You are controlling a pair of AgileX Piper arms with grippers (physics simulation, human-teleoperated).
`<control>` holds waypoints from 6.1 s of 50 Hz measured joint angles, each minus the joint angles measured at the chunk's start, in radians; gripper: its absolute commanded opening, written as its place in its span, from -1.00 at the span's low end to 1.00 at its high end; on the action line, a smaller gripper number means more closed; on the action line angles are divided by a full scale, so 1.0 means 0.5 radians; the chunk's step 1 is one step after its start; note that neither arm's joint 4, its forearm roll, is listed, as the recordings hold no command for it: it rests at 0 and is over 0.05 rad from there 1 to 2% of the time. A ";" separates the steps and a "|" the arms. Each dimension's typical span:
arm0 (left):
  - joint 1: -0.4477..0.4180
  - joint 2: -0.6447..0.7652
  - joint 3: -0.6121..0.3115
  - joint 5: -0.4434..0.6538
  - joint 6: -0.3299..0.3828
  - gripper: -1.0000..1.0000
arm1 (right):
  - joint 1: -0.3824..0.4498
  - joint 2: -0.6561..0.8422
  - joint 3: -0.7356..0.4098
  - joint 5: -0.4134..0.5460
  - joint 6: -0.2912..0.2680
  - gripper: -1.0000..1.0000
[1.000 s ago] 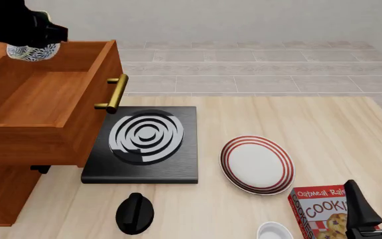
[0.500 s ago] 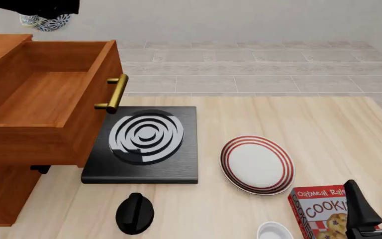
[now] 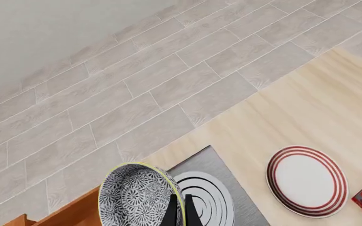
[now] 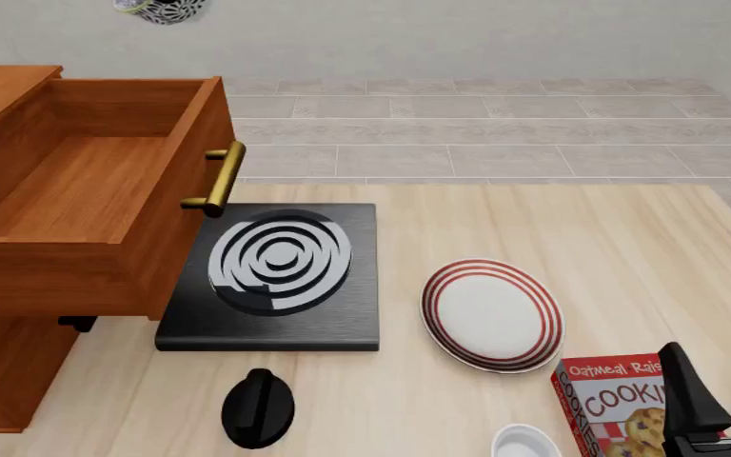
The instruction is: Pick the akita bowl in the top layer of the wooden cabinet and place it on the plate.
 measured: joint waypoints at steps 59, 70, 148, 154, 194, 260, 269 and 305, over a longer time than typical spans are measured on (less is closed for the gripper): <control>-0.612 0.263 0.233 -0.379 0.158 -1.00 | -0.005 0.001 -0.020 -0.014 0.063 1.00; -0.646 0.327 0.325 -0.485 0.200 -1.00 | -0.003 0.001 -0.021 -0.015 0.074 1.00; -0.900 0.751 0.708 -1.160 0.248 -1.00 | -0.013 0.000 -0.038 -0.036 0.127 1.00; -0.916 0.783 0.728 -1.198 0.240 -1.00 | -0.013 0.000 -0.042 -0.033 0.130 1.00; -0.994 1.102 0.857 -1.450 0.266 -1.00 | -0.015 0.000 -0.055 -0.027 0.164 1.00; -1.151 1.503 0.757 -1.452 0.521 -1.00 | -0.028 0.000 -0.062 -0.024 0.230 1.00; -1.165 1.505 0.758 -1.455 0.501 -1.00 | -0.029 0.000 -0.061 -0.025 0.229 1.00; -1.156 1.547 0.701 -1.423 0.460 1.00 | -0.031 0.000 -0.059 -0.028 0.228 1.00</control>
